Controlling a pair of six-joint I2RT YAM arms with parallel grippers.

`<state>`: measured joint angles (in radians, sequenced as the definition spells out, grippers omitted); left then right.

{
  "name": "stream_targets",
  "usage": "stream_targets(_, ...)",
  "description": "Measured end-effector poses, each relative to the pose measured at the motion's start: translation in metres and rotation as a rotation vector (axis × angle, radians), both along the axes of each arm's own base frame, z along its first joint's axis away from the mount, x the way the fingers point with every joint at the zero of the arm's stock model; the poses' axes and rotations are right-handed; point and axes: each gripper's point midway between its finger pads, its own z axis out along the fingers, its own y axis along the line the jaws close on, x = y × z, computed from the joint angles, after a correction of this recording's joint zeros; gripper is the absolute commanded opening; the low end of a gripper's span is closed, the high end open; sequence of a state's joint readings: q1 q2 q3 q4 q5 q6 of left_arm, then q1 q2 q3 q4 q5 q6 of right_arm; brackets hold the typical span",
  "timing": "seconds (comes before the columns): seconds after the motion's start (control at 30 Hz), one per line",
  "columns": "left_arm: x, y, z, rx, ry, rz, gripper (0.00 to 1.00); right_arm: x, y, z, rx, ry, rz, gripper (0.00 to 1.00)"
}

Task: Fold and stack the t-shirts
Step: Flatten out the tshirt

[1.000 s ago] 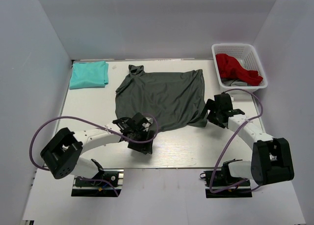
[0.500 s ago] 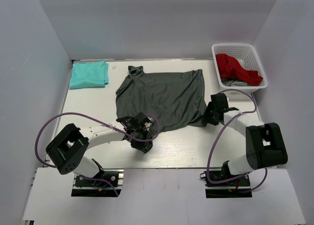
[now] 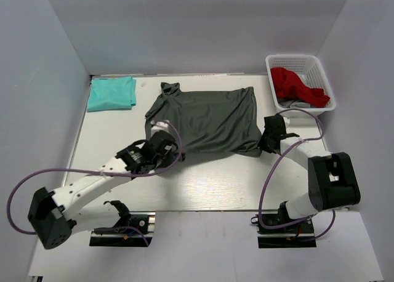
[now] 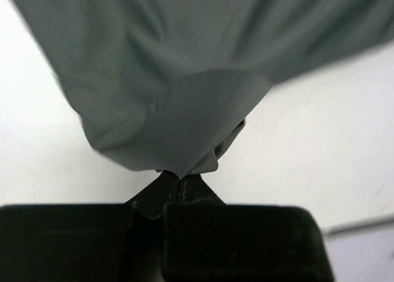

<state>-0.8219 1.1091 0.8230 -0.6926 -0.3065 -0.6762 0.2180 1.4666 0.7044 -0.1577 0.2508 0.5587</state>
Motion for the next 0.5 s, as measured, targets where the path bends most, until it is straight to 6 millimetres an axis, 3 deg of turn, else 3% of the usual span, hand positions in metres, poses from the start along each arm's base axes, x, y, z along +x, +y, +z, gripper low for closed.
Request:
stream_targets(0.07, 0.017, 0.006, 0.032, -0.025, -0.113, 0.07, 0.0, 0.003, -0.001, 0.012, -0.009, -0.039, 0.012, 0.0)
stream_targets(0.17, 0.038, 0.018, 0.081, -0.045, -0.265, 0.167, 0.0, 0.013, -0.002, 0.049, -0.01, -0.165, 0.035, 0.0)
stream_targets(0.33, 0.057, 0.032, 0.149, -0.052, -0.441, 0.254, 0.0, 0.022, -0.007, 0.136, -0.013, -0.455, 0.045, 0.0)
stream_targets(0.5, 0.057, 0.04, 0.219, -0.11, -0.614, 0.224, 0.0, 0.018, -0.014, 0.229, -0.027, -0.711, 0.046, 0.0)
